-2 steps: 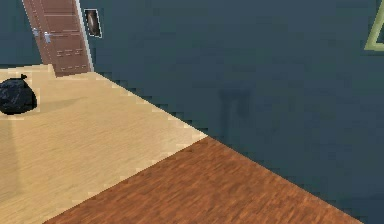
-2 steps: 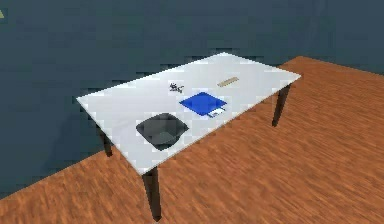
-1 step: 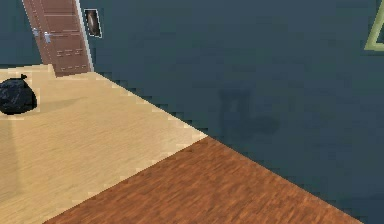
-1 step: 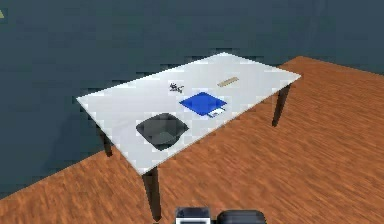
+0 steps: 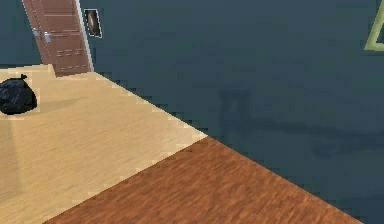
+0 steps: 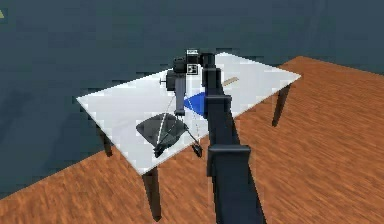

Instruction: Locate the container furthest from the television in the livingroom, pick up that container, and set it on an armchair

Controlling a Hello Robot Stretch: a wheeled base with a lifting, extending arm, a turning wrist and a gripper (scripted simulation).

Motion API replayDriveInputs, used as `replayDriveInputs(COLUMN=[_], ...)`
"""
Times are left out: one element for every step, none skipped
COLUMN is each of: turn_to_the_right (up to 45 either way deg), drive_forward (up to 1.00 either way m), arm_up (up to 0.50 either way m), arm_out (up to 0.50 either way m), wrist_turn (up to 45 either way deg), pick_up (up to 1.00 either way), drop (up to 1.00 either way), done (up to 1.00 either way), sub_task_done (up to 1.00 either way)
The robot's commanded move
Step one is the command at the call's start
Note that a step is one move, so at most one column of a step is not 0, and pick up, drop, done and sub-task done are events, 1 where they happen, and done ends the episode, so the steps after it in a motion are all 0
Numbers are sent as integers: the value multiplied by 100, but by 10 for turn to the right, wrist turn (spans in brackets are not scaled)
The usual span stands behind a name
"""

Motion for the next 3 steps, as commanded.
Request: replayDriveInputs(turn_to_the_right=[0,0,0], drive_forward=[0,0,0], arm_up=[0,0,0], arm_out=[0,0,0], wrist_turn=[450,450,420], pick_up=[0,0,0], drop=[0,0,0], done=[0,0,0], sub_task_done=[0,0,0])
